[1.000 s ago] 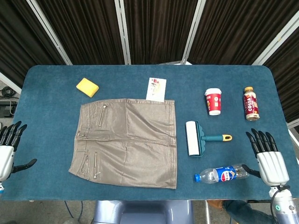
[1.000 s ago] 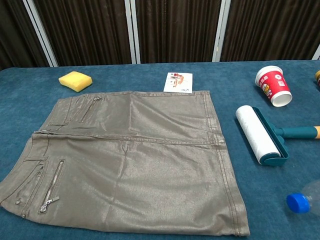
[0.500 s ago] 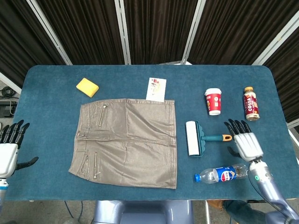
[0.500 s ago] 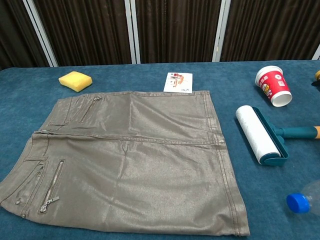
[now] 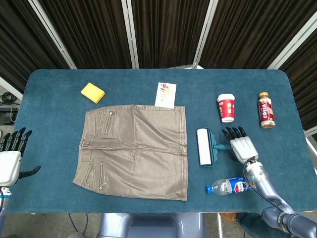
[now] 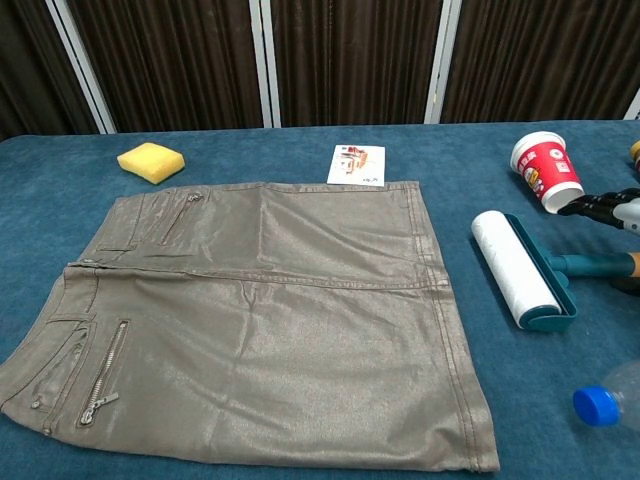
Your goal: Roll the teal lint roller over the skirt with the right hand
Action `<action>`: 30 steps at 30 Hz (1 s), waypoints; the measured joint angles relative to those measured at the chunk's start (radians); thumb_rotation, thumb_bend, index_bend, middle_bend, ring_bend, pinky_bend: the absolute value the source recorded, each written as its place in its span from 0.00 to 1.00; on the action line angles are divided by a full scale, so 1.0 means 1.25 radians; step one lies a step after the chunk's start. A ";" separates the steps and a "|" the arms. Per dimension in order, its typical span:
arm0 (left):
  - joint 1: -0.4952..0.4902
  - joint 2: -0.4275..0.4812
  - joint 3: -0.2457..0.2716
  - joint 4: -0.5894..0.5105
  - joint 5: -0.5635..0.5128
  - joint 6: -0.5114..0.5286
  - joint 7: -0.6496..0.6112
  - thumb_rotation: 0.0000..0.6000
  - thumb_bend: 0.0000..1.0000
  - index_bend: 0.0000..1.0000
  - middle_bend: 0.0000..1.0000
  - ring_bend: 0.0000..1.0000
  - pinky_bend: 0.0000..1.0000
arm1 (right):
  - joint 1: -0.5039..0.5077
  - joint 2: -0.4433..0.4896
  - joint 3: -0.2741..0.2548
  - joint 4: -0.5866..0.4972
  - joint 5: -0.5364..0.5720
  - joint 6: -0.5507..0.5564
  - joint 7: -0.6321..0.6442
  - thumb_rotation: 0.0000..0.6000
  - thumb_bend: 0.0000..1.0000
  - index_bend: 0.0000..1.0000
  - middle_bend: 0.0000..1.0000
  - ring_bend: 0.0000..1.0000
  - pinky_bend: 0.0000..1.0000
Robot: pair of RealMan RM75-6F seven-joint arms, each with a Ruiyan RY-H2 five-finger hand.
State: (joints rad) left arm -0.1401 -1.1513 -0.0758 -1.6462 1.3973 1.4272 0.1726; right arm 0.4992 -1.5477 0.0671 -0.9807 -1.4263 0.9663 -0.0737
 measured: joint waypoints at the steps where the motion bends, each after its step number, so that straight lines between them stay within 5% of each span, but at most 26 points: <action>1: 0.000 0.000 0.000 0.000 0.000 -0.001 -0.001 1.00 0.00 0.00 0.00 0.00 0.00 | 0.003 -0.008 -0.001 0.014 -0.001 -0.002 -0.001 1.00 0.30 0.04 0.00 0.00 0.00; 9: -0.002 0.000 -0.001 0.002 -0.003 -0.003 -0.003 1.00 0.00 0.00 0.00 0.00 0.00 | 0.019 -0.055 0.001 0.093 0.011 -0.028 0.000 1.00 0.35 0.15 0.12 0.01 0.00; 13: -0.003 0.000 -0.001 0.003 -0.005 -0.006 -0.002 1.00 0.00 0.00 0.00 0.00 0.00 | 0.023 -0.070 0.003 0.113 0.012 -0.027 0.009 1.00 0.47 0.32 0.32 0.18 0.16; 18: -0.004 -0.001 -0.001 0.004 -0.008 -0.009 -0.001 1.00 0.00 0.00 0.00 0.00 0.00 | 0.026 -0.081 -0.002 0.133 -0.009 0.001 0.033 1.00 0.58 0.45 0.46 0.33 0.29; 30: -0.005 0.002 0.000 0.000 -0.007 -0.010 -0.006 1.00 0.00 0.00 0.00 0.00 0.00 | 0.036 -0.060 -0.009 0.114 -0.046 0.046 0.055 1.00 0.76 0.52 0.52 0.39 0.39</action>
State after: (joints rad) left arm -0.1460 -1.1484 -0.0753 -1.6466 1.3889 1.4142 0.1647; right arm 0.5442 -1.6226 0.0554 -0.8384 -1.4840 1.0243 -0.0052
